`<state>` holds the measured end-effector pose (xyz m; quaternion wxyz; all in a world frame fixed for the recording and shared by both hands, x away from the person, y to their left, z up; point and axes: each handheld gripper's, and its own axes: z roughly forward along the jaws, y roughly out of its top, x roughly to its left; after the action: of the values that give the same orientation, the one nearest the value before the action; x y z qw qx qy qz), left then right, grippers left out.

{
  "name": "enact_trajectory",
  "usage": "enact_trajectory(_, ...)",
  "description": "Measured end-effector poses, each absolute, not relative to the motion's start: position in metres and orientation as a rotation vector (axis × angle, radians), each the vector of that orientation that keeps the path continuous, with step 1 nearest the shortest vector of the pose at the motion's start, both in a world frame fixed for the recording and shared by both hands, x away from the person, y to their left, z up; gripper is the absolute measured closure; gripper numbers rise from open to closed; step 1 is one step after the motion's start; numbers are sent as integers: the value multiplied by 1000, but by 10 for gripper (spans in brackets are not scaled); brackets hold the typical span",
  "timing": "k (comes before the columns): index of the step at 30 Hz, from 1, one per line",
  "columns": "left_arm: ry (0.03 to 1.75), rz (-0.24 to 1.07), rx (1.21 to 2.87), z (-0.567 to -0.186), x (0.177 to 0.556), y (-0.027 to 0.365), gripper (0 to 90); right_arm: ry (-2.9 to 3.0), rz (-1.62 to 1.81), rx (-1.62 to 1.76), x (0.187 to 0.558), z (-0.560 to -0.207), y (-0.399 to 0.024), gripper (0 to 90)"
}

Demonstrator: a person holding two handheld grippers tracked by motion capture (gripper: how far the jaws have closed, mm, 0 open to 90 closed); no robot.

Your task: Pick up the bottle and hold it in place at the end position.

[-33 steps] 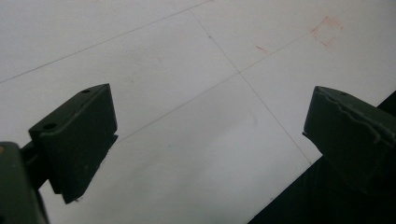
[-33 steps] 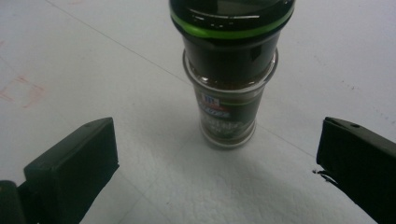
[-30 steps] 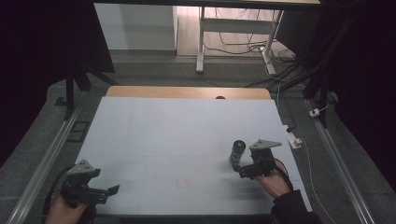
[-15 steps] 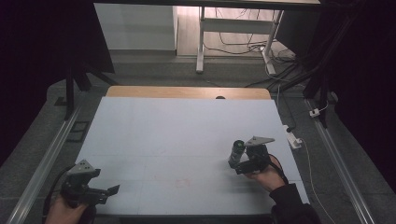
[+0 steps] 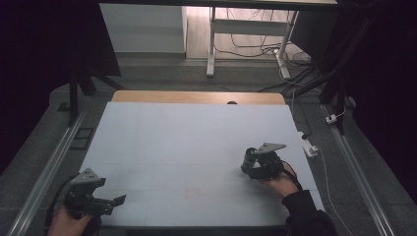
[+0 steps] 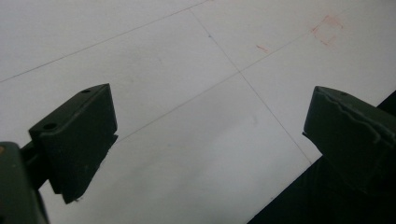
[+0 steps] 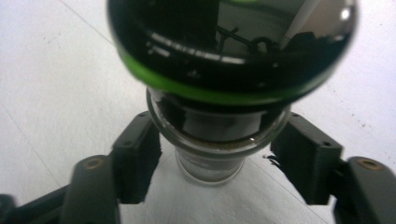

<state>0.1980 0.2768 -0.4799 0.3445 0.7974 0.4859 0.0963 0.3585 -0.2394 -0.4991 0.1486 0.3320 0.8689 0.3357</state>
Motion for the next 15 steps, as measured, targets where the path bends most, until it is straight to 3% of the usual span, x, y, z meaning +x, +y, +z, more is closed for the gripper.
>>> enact_trajectory(5, 1264, 250, 2072, -480, 198, 277, 38, 2506, 969, 925, 358, -497, -239, 511)
enact_trajectory(15, 1260, 250, 2071, -480, 198, 277, 38, 2518, 962, 925, 358, -496, -239, 521)
